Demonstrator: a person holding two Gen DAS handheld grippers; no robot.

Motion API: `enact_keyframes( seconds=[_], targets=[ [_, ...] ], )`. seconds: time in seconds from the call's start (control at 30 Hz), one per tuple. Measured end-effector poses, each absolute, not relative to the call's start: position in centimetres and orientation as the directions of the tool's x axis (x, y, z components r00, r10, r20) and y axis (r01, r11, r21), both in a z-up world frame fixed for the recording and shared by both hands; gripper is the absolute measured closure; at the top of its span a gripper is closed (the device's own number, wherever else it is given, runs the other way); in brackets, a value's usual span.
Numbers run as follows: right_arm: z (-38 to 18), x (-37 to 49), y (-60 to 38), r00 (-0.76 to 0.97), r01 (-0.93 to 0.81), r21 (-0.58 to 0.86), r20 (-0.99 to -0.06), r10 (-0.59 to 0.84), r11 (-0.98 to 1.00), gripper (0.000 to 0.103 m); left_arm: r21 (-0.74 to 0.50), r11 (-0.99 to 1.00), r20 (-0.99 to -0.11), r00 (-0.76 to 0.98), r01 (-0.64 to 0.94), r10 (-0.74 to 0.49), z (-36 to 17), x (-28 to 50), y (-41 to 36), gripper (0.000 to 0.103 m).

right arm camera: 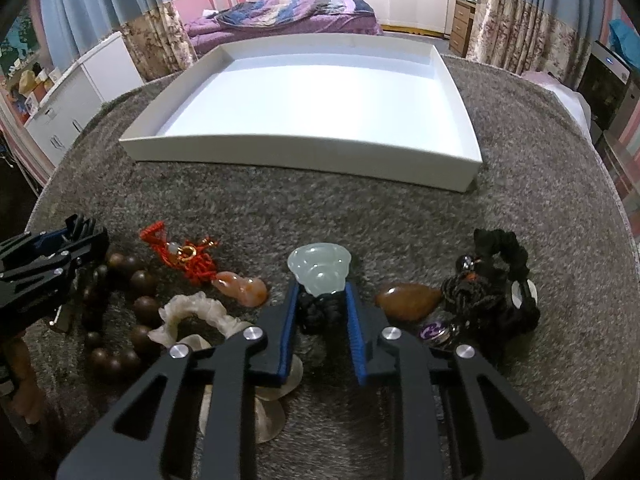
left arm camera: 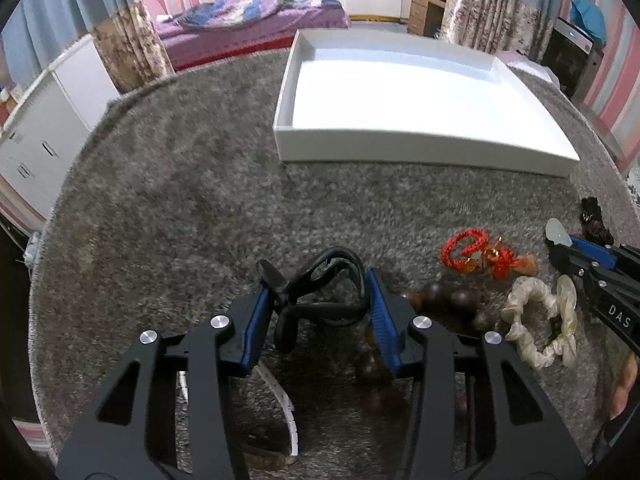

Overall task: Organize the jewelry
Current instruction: 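Carry the black hair tie in the left tool while the right tool carries the jade pendant to the tray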

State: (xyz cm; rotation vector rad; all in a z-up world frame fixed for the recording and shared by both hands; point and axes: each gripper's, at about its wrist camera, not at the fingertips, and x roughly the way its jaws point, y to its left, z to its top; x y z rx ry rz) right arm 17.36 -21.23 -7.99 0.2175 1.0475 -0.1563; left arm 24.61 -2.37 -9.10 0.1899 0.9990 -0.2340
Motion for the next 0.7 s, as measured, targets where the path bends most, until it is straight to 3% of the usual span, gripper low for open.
enact_keyframes(
  seconds=[0.4, 0.7],
  targets=[
    [-2.9, 18.2, -22.6, 0.627, 0.173, 0.109, -0.779, -0.023, 0.979, 0.08, 0.103, 0.965, -0.737, 0.669, 0.243, -0.09, -3.3, 25.1, -4.0, 0.058],
    [-1.1, 24.5, -25.5, 0.673, 0.191, 0.123, -0.738, -0.039, 0.974, 0.08, 0.058, 0.957, -0.73, 0.666, 0.284, -0.154, -1.4, 30.9, -7.6, 0.058]
  ],
)
